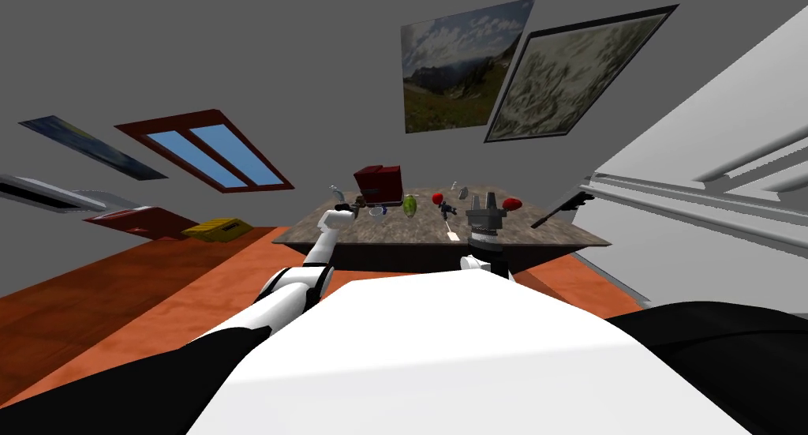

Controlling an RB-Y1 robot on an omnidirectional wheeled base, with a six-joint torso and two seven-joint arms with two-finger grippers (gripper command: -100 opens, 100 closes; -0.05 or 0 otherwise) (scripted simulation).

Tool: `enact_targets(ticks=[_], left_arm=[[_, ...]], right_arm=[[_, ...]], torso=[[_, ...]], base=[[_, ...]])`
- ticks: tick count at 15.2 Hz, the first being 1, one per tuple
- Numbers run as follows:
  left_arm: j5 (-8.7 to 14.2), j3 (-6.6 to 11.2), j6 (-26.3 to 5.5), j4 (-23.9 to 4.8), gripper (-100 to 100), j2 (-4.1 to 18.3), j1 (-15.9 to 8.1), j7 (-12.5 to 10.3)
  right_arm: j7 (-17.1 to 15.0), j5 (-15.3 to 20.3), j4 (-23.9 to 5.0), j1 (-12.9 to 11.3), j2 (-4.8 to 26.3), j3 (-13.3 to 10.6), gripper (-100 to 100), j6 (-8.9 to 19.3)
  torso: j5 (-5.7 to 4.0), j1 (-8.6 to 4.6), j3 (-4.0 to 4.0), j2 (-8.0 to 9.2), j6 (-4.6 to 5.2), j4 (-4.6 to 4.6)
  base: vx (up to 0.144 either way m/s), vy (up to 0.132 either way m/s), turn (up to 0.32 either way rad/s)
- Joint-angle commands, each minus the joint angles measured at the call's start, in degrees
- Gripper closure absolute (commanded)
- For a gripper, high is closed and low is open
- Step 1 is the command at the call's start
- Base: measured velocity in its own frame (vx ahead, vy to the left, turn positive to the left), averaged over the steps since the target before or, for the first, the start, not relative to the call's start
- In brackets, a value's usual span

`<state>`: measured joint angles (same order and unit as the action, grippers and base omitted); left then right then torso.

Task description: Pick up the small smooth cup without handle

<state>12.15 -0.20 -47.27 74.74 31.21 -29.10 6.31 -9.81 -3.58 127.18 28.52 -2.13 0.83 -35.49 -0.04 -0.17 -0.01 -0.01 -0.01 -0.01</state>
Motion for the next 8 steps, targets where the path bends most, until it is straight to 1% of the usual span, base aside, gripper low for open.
enact_targets(ticks=[1, 3, 4, 6, 7, 8], left_arm=[[1.06, 0.01, -2.86, -2.86, -100, 0.41, -2.82, -0.3], [1.06, 0.01, -4.51, -3.3, -100, 0.41, -2.82, -0.3], [2.13, 0.04, -6.1, -5.85, -100, 0.81, -5.29, -0.55], [2.13, 0.04, -8.15, -6.13, -100, 0.81, -5.29, -0.55], [3.17, 0.07, -9.59, -8.42, -100, 1.2, -7.66, -0.79], [3.17, 0.07, -10.75, -8.87, -100, 1.2, -7.66, -0.79]], right_arm=[[0.0, 0.0, 0.0, 0.0, 0.0, 0.0, 0, 0.0], [0.0, 0.0, 0.0, 0.0, 0.0, 0.0, 0, 0.0], [0.0, 0.0, 0.0, 0.0, 0.0, 0.0, 0, 0.0], [0.0, 0.0, 0.0, 0.0, 0.0, 0.0, 0, 0.0], [0.0, 0.0, 0.0, 0.0, 0.0, 0.0, 0, 0.0], [0.0, 0.0, 0.0, 0.0, 0.0, 0.0, 0, 0.0]], torso=[[0.0, 0.0, 0.0, 0.0, 0.0, 0.0], [-0.01, -0.05, 0.0, 0.0, 0.02, 0.0], [-0.01, -0.03, 0.0, 0.0, 0.01, 0.0], [-0.02, -0.1, 0.0, 0.0, 0.02, 0.0], [-0.02, -0.06, 0.01, 0.01, 0.01, 0.0], [-0.02, -0.08, 0.0, 0.0, 0.03, 0.01]], base=[[0.0, -0.04, -0.05], [0.005, -0.045, -0.048], [0.005, -0.059, -0.064], [0.003, -0.053, -0.042], [0.005, -0.054, -0.061], [0.005, -0.061, -0.065]])
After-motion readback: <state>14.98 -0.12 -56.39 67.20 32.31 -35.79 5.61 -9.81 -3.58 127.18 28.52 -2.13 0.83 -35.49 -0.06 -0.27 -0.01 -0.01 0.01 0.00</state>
